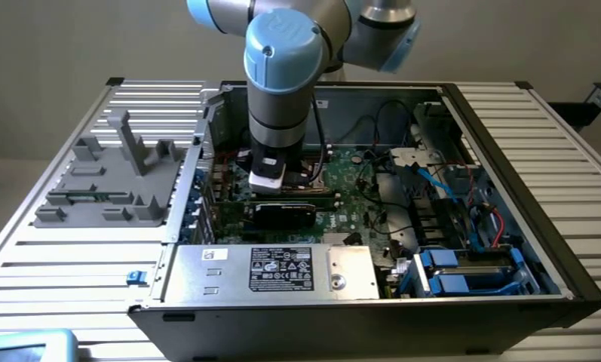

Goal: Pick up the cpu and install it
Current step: 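Install the second cpu locking lever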

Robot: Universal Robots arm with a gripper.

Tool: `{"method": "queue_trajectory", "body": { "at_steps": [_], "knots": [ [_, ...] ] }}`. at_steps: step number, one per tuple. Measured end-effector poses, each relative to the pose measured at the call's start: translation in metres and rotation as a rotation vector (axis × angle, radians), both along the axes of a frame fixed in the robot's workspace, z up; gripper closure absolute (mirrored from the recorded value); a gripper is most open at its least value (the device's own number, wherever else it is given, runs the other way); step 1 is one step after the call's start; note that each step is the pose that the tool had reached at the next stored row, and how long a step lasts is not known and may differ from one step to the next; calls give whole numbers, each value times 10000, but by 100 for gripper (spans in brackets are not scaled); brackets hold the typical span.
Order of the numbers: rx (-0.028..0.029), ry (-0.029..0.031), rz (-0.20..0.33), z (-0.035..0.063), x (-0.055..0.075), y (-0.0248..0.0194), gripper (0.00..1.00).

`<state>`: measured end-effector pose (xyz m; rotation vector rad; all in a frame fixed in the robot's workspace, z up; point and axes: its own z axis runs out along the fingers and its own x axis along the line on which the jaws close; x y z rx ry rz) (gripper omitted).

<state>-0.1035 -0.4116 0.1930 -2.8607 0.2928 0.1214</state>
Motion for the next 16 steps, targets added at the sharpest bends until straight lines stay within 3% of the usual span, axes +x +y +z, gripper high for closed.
{"method": "queue_trajectory", "body": {
  "at_steps": [9, 16],
  "knots": [
    [7, -2, 1, 31, 0, -19, 89],
    [3, 0, 2, 332, 6, -20, 89]
  ]
}}
